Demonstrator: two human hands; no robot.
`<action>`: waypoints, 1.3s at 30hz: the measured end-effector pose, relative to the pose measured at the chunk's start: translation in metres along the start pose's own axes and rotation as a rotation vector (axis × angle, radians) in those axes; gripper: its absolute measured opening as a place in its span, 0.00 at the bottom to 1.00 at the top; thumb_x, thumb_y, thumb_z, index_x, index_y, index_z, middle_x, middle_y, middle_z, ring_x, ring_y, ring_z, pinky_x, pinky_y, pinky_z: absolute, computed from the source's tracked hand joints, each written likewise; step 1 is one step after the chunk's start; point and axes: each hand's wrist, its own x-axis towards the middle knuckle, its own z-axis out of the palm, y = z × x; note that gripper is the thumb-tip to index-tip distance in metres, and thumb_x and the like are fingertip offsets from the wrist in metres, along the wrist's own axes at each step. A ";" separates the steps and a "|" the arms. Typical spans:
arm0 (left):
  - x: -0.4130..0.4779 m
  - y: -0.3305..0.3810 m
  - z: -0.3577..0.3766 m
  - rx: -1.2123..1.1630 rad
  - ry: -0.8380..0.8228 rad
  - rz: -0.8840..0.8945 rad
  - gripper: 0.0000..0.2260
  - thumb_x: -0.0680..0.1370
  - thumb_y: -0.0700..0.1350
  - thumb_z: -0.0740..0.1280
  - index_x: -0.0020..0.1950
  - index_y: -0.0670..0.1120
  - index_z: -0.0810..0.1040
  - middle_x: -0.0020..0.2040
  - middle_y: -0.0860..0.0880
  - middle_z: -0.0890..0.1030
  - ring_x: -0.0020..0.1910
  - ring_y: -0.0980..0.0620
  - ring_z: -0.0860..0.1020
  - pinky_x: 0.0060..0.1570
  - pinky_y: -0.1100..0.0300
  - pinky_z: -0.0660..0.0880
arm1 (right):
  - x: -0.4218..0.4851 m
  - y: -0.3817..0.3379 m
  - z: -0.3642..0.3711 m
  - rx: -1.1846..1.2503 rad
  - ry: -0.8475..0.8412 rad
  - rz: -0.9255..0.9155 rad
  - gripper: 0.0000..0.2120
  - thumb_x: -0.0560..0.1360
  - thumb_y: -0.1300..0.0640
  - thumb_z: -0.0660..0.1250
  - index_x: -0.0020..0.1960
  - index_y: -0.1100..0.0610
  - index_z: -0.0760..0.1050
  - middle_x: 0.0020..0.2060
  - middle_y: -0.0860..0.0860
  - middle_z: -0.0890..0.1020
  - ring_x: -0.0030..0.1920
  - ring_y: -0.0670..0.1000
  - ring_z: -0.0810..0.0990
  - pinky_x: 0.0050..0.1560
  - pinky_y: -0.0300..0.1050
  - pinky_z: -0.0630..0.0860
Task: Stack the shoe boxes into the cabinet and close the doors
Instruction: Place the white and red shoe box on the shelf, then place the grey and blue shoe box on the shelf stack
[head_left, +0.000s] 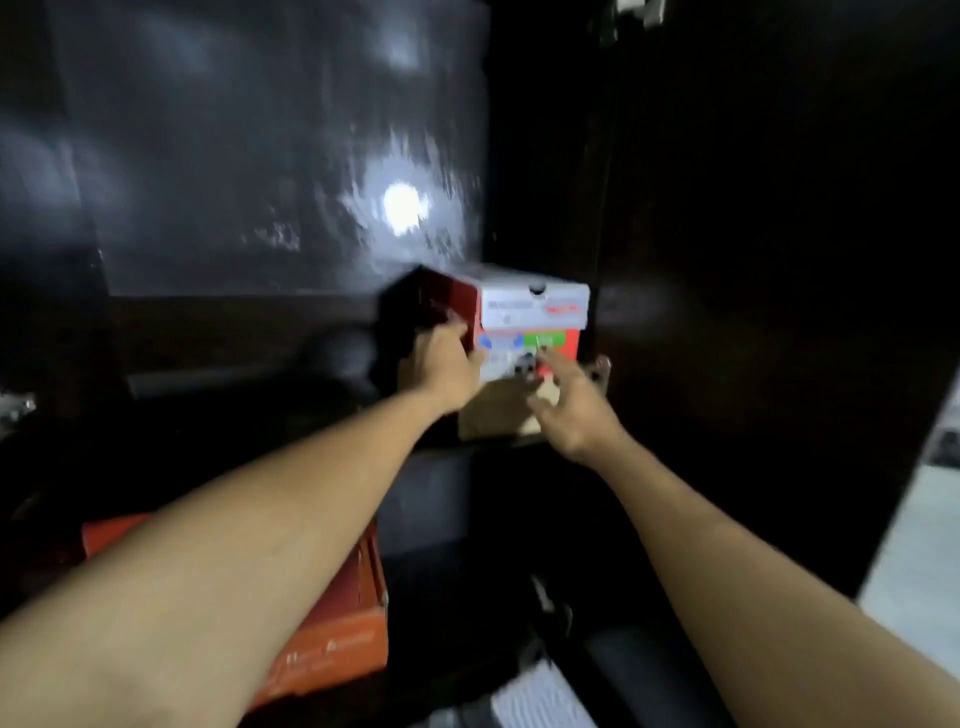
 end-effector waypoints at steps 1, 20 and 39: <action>-0.016 0.006 -0.001 0.000 0.057 0.025 0.16 0.74 0.53 0.71 0.61 0.52 0.78 0.60 0.44 0.79 0.61 0.42 0.76 0.60 0.46 0.74 | -0.012 0.004 -0.005 0.019 0.045 0.009 0.30 0.74 0.58 0.67 0.75 0.55 0.67 0.73 0.55 0.70 0.72 0.55 0.70 0.75 0.47 0.63; -0.291 -0.121 0.171 0.072 -0.759 -0.280 0.32 0.71 0.56 0.76 0.71 0.45 0.71 0.66 0.43 0.78 0.63 0.44 0.78 0.62 0.53 0.75 | -0.397 0.189 0.100 -0.015 -0.035 0.954 0.27 0.73 0.46 0.74 0.65 0.62 0.74 0.57 0.60 0.77 0.61 0.59 0.78 0.58 0.45 0.72; -0.310 -0.179 0.226 0.070 -0.888 -0.378 0.56 0.67 0.55 0.80 0.82 0.43 0.46 0.81 0.42 0.54 0.80 0.45 0.53 0.75 0.53 0.59 | -0.398 0.223 0.142 0.206 0.111 1.051 0.38 0.62 0.59 0.83 0.64 0.53 0.63 0.59 0.53 0.77 0.58 0.53 0.78 0.53 0.42 0.72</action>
